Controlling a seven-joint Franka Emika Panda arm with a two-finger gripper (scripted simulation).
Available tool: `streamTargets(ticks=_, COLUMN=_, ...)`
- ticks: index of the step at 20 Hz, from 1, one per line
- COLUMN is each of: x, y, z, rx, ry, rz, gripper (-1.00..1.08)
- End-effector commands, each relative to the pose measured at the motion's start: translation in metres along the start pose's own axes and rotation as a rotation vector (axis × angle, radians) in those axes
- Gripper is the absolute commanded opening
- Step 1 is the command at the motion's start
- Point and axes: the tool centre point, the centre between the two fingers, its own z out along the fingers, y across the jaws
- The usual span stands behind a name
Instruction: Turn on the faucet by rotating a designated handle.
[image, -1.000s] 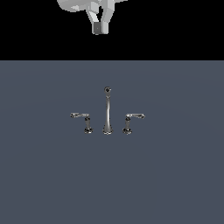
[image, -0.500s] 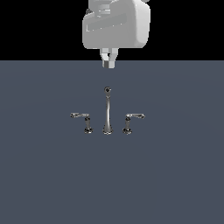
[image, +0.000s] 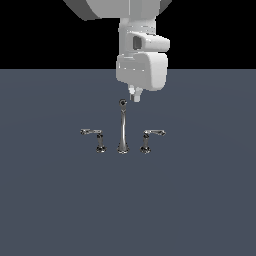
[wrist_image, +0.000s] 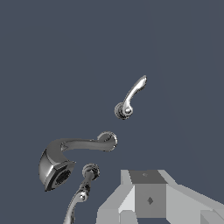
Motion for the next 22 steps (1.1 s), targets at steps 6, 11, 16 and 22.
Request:
streamTargets(ticks=6, x=0.045, y=-0.013, z=0.055, rx=-0.008, ry=0.006, rz=0.211, gripper=-1.00)
streamTargets(ticks=11, x=0.072, y=-0.016, z=0.086, rx=-0.013, ry=0.009, rz=0.333, gripper=-1.00)
streamTargets(ticks=16, x=0.093, y=-0.016, z=0.109, rx=-0.016, ry=0.011, rz=0.425, gripper=-1.00)
streamTargets(ticks=22, x=0.106, y=-0.015, z=0.124, rx=-0.018, ry=0.010, rz=0.486, gripper=-1.00)
